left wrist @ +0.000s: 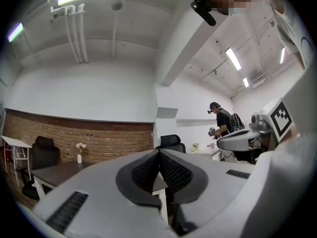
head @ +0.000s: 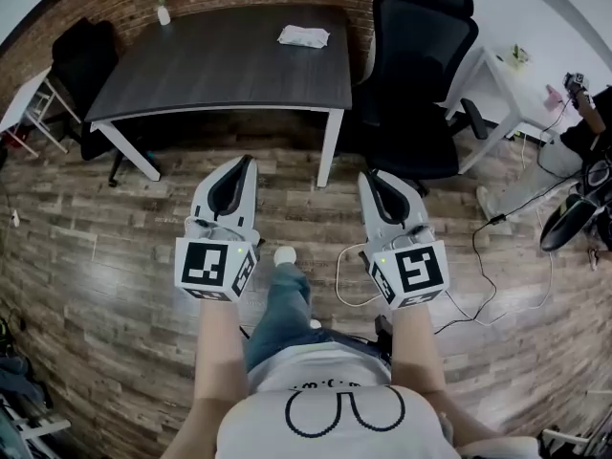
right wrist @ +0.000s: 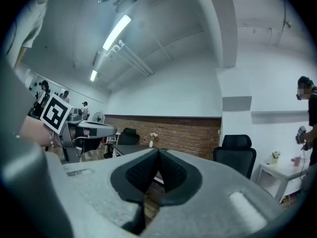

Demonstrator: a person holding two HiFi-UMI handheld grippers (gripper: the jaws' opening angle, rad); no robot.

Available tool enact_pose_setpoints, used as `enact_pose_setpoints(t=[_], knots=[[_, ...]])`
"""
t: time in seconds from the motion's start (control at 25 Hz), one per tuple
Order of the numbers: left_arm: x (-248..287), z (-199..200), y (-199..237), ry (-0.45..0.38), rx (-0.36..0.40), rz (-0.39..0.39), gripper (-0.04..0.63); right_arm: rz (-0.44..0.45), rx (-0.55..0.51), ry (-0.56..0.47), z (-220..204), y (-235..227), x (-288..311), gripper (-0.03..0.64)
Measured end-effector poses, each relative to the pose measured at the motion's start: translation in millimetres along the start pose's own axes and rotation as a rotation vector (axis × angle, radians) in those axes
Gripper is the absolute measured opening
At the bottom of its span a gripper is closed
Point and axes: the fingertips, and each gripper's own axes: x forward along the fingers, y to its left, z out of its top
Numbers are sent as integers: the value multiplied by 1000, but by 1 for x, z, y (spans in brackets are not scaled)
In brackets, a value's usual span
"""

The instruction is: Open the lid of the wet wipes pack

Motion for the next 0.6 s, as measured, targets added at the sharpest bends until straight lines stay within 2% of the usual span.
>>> enact_pose_setpoints(t=[0.28, 0.6], knots=[[74, -17, 42, -12, -30, -2, -2, -3, -17, 11, -10, -38, 71, -2], [184, -38, 122, 4, -41, -1, -2, 15, -12, 37, -22, -81, 202, -2]])
